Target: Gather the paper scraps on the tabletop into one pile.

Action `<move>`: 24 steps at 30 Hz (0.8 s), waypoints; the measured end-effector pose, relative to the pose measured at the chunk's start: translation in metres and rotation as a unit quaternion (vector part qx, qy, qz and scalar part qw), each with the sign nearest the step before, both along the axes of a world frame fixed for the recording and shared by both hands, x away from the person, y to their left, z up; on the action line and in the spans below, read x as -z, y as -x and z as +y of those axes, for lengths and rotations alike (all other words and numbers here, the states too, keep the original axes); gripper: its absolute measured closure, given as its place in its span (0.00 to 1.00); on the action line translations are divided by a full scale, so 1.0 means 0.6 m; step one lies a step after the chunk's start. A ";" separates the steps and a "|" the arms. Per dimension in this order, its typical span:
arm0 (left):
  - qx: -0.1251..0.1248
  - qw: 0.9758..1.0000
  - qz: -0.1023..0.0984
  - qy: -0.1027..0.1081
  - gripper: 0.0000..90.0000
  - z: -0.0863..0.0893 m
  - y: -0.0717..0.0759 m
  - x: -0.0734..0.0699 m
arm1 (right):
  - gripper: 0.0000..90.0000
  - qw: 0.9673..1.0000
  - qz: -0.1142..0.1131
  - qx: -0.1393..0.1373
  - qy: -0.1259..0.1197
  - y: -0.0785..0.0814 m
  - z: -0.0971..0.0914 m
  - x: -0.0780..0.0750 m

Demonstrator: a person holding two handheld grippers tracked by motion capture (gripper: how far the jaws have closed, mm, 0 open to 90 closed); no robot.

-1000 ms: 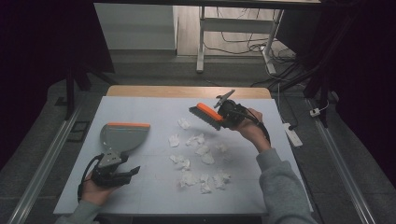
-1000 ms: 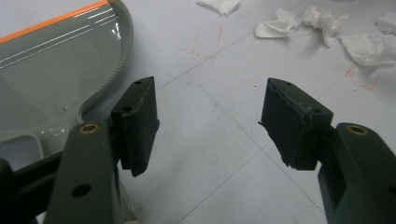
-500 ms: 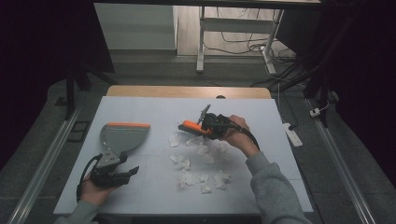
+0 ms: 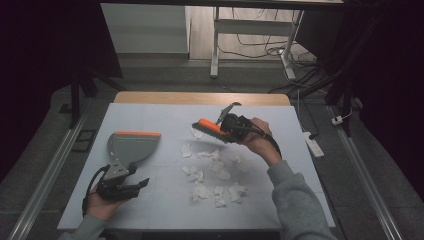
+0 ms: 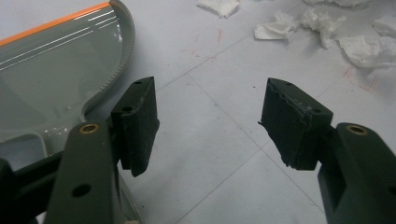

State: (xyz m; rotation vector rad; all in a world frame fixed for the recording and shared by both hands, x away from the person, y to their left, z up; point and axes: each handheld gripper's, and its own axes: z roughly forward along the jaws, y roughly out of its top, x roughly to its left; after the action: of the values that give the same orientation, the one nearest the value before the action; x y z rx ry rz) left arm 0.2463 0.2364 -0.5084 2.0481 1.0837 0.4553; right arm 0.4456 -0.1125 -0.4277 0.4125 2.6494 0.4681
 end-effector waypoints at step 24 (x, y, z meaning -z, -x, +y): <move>0.001 1.000 -0.001 0.009 0.42 0.011 0.002 0.002 | 0.79 0.996 -0.002 -0.024 0.086 -0.106 0.103 0.050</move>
State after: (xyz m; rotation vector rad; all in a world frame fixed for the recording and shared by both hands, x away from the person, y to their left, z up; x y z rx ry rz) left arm 0.2452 0.2429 -0.5094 2.0336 1.0802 0.4450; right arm 0.5094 -0.0507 -0.4580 0.2963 2.6746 0.2512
